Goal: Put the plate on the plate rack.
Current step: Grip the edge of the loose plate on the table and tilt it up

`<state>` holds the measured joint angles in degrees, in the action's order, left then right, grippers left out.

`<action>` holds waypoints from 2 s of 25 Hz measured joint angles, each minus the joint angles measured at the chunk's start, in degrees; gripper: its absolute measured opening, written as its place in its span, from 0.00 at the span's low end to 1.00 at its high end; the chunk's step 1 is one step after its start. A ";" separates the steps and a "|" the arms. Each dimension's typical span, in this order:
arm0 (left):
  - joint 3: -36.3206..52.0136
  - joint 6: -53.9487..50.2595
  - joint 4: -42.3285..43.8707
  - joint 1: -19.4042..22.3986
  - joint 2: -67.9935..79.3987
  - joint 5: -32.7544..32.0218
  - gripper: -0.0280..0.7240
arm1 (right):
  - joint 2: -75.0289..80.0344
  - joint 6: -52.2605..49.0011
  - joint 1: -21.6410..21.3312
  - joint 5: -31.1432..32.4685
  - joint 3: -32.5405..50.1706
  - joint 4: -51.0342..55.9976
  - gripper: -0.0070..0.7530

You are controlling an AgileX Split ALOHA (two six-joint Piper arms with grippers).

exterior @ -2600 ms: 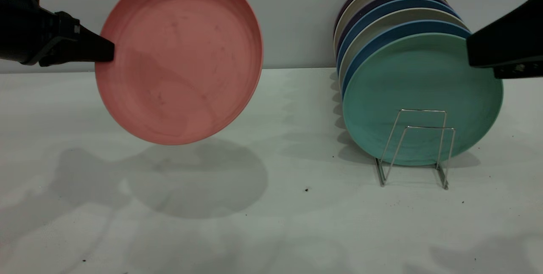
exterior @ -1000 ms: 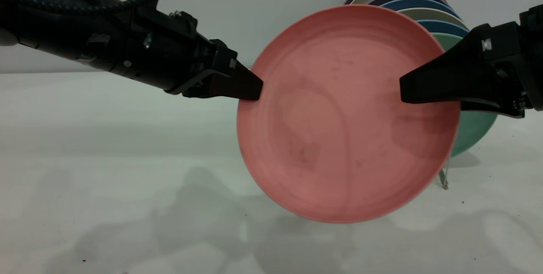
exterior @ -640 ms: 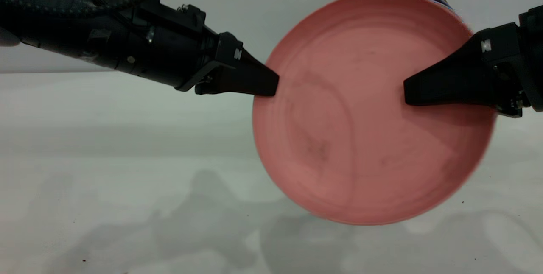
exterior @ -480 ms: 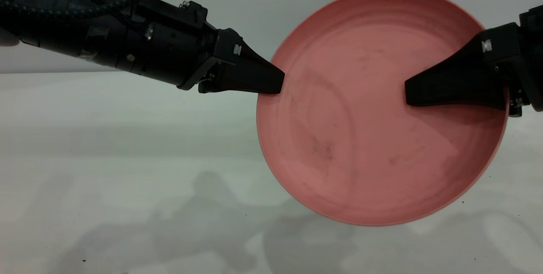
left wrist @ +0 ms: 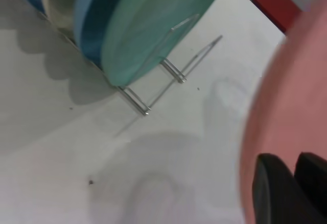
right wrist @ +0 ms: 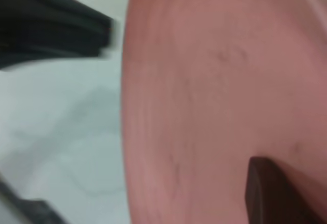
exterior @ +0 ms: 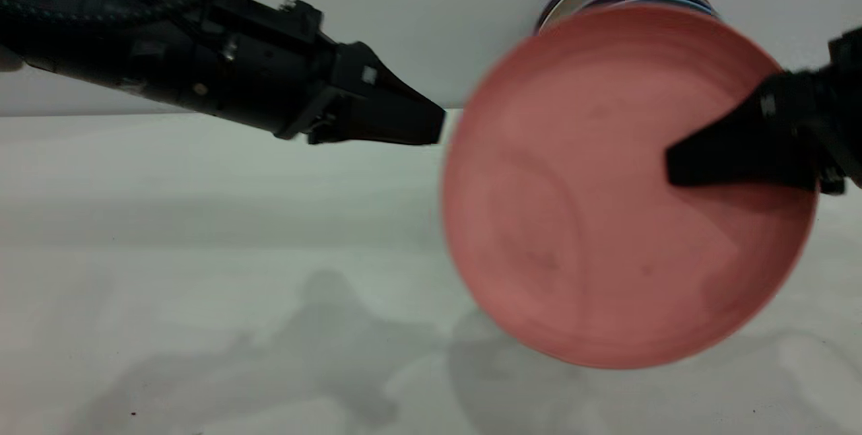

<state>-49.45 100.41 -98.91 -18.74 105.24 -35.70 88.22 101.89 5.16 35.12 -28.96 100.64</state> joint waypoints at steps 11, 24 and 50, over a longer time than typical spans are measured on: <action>0.00 -9.82 13.23 17.85 -3.21 -0.36 0.48 | -4.13 19.39 0.00 -6.03 0.00 -9.17 0.18; 0.00 -11.44 16.29 22.75 -3.21 0.99 0.49 | -10.17 19.70 0.00 -8.65 -14.46 -43.48 0.18; 0.00 -11.85 19.96 22.75 -3.21 1.23 0.49 | 3.98 3.40 -3.98 5.52 -37.84 -57.89 0.18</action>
<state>-49.45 88.56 -78.95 4.00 102.02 -34.48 92.21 105.29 1.18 40.64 -66.80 42.75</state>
